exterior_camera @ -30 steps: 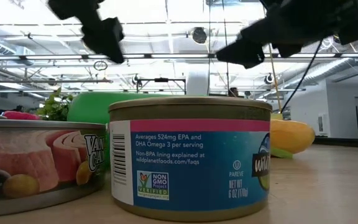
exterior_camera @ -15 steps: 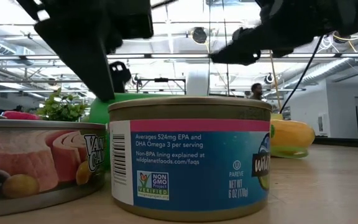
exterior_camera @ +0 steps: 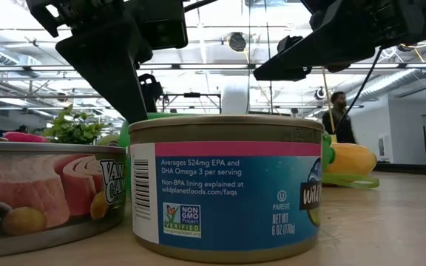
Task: Pick & Place Food Item
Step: Put the green water bottle into the green bin
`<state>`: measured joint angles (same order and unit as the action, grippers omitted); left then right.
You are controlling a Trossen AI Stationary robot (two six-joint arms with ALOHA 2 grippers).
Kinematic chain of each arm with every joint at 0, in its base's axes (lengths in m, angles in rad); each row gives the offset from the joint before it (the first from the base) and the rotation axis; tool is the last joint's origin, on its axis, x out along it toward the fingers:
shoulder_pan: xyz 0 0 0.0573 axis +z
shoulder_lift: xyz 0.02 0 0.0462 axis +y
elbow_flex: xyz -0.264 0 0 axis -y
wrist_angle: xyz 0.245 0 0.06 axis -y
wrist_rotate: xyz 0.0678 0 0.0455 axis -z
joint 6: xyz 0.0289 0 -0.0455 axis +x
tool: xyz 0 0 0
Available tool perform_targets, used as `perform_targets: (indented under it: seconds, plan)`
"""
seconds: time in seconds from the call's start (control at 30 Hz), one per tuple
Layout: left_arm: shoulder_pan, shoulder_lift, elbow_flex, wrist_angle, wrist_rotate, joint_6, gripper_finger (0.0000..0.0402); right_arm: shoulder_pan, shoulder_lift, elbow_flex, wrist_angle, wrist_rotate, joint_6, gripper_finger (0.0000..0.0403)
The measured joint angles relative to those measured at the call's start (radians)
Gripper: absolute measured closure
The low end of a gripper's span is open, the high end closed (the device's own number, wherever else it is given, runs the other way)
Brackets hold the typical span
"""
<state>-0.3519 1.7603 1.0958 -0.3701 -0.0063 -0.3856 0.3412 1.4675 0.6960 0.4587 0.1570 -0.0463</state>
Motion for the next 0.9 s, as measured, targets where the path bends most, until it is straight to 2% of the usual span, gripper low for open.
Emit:
perform_targets:
  seconds: [0.2,0.33,0.5,0.73,0.9]
  plan:
    - [0.005,0.001,-0.001,-0.002,0.045,-0.011,0.0062,0.000,0.000,0.000,-0.005,0.000,0.000,0.0105]
    - [0.016,0.003,-0.003,0.002,0.118,0.007,0.0046,0.000,0.000,0.000,-0.009,0.000,0.000,0.0104]
    - [0.020,0.004,-0.003,0.014,0.117,0.010,0.0040,0.000,0.000,0.000,-0.009,0.000,0.000,0.0107]
    - [0.015,0.002,-0.003,-0.071,-0.087,0.049,0.0049,0.000,0.000,0.000,-0.009,0.000,0.000,0.0108]
    - [0.012,0.002,-0.003,-0.073,-0.100,0.051,0.0046,0.000,0.000,0.000,-0.009,0.000,0.000,0.0108]
